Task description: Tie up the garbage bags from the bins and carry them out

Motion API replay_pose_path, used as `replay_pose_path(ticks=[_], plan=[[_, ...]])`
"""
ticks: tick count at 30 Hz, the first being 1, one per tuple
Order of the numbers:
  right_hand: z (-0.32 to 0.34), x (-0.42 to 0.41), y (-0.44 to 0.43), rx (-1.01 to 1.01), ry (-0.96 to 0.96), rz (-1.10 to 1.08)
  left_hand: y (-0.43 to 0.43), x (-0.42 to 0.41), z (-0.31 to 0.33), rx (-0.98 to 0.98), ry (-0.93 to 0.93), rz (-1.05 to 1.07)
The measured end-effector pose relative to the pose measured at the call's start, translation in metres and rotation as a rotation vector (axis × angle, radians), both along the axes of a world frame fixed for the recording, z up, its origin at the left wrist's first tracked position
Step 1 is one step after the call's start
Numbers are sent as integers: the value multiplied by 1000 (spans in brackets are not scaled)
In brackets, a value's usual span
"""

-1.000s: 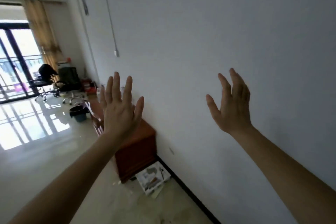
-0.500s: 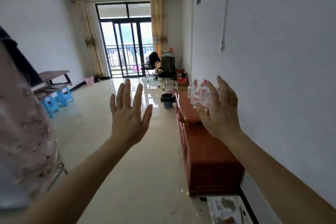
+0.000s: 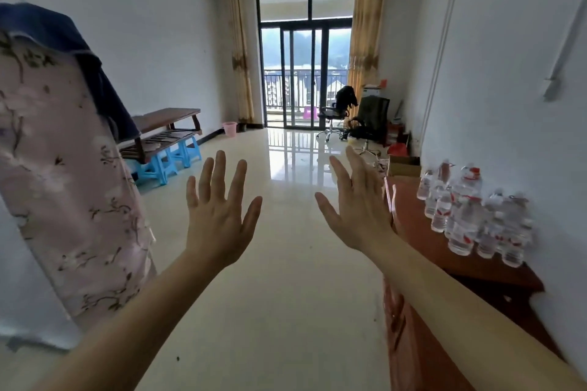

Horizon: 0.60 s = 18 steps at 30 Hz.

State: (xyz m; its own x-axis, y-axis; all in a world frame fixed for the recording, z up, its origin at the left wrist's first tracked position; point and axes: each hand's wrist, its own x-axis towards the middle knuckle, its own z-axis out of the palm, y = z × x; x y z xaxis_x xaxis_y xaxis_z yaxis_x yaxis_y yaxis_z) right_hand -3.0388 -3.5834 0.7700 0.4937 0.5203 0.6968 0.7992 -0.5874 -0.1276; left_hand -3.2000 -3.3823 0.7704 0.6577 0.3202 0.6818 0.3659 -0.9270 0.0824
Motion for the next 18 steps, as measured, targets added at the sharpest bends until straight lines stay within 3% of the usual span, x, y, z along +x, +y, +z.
replay_pose_path(ticks=[6, 11, 18], plan=[[9, 139, 96, -42, -15, -49, 107, 149, 3, -125, 28, -6], [24, 252, 129, 28, 31, -160, 159, 282, 24, -71, 33, -121], [-7, 429, 169, 100, 51, -274, 207, 484, 0, -44, 38, -247]])
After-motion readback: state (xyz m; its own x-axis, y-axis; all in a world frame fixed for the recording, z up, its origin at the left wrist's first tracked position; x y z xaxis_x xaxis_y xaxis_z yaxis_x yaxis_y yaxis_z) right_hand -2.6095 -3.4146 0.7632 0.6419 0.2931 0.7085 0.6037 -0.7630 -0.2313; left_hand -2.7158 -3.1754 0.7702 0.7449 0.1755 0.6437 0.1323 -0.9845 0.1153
